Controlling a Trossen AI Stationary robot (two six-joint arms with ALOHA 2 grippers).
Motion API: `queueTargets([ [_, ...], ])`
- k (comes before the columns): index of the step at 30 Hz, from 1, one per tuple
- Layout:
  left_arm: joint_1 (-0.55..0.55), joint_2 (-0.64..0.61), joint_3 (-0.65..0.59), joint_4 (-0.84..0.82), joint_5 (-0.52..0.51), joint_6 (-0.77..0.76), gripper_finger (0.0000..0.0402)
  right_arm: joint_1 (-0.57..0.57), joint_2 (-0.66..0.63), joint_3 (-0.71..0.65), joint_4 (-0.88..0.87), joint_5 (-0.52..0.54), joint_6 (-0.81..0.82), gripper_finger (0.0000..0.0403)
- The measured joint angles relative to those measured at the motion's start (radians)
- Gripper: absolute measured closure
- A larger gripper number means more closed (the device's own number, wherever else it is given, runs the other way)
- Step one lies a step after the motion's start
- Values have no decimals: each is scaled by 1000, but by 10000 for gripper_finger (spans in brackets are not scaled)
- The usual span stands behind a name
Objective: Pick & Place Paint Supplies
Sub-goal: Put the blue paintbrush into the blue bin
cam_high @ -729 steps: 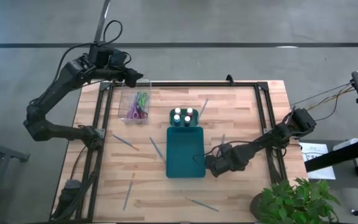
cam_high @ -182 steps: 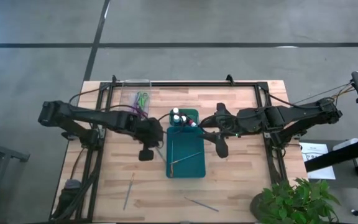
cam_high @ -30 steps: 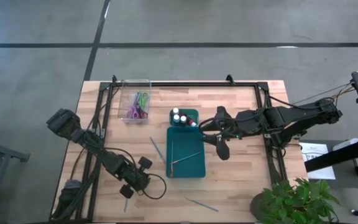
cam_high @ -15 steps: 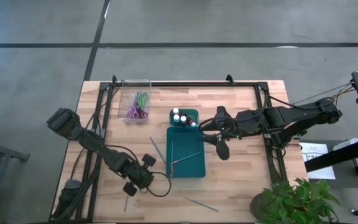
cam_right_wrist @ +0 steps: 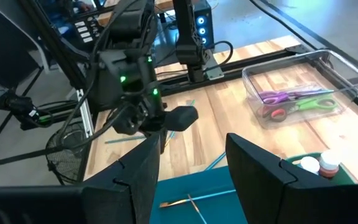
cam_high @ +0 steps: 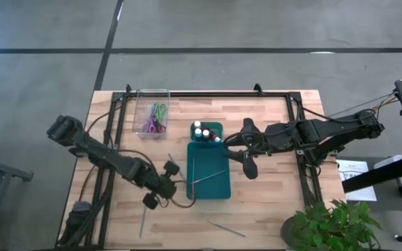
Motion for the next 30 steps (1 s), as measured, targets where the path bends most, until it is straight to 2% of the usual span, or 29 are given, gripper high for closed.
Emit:
queueTargets([
  [10, 190, 0, 88, 8, 0, 241, 401, 0, 0, 0, 20, 23, -36, 222],
  [17, 269, 8, 144, 53, 22, 401, 401, 0, 0, 0, 20, 23, -37, 222],
  [27, 291, 177, 289, 86, 46, 530, 401, 1, -37, 0, 18, 25, -37, 222],
  [30, 292, 224, 313, 136, 61, 539, 401, 1, -63, 0, 19, 57, -41, 222],
])
